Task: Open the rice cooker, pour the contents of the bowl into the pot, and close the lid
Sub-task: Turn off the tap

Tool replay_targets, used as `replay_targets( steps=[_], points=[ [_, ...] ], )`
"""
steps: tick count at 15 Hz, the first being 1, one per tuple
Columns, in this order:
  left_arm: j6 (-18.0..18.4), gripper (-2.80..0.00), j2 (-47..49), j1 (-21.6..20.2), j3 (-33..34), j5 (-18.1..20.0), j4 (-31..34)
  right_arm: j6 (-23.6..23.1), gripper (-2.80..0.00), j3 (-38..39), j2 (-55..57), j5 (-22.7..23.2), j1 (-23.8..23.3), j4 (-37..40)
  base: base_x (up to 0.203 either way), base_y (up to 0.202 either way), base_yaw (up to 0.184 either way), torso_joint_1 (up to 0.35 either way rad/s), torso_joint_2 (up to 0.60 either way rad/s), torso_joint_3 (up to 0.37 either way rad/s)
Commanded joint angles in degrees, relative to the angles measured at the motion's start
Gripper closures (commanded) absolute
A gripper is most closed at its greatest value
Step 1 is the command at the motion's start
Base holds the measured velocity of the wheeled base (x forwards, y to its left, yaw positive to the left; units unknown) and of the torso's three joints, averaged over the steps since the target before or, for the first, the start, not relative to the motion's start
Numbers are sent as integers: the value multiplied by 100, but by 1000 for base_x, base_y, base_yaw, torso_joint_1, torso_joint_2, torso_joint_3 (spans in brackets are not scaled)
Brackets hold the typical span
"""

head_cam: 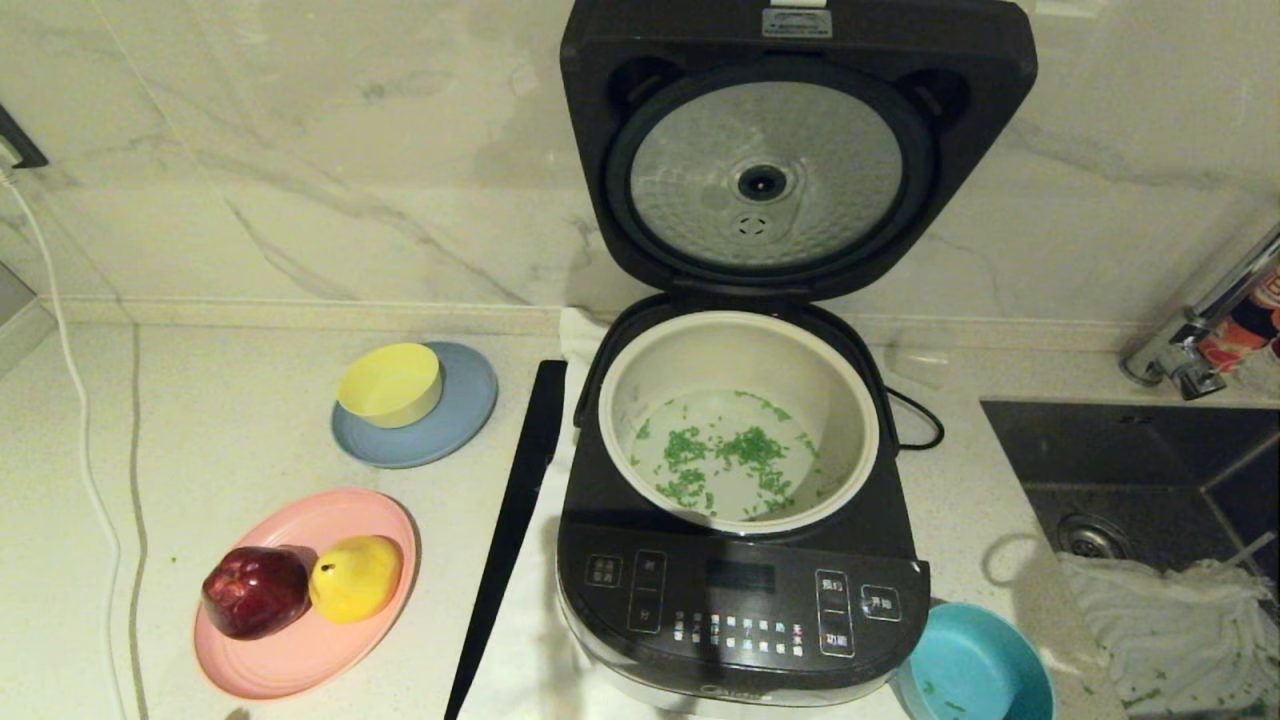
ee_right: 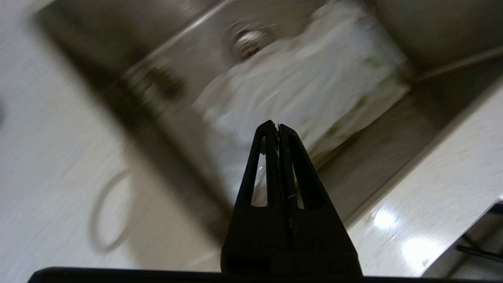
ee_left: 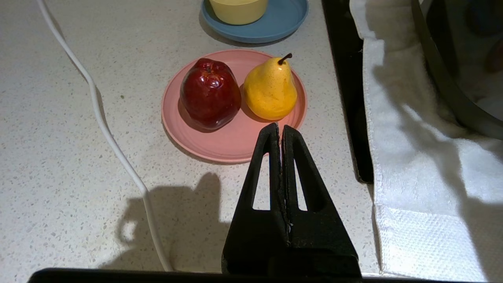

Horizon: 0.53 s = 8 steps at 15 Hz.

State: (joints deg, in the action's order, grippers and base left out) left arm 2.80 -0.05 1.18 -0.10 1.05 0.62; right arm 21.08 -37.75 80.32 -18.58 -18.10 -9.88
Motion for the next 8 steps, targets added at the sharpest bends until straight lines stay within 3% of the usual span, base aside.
replay_targets(
  steps=[1, 8],
  points=[
    [-2, 0, -4, -2, 1, 1, -1, -78, 0, -10, 756, -147, -284, -530, 0, 0, 0, 0, 0, 0],
    [1, 0, -4, -2, 1, 1, -1, -583, 0, -3, 2075, -784, -675, -3354, 0, 0, 0, 0, 0, 0]
  ],
)
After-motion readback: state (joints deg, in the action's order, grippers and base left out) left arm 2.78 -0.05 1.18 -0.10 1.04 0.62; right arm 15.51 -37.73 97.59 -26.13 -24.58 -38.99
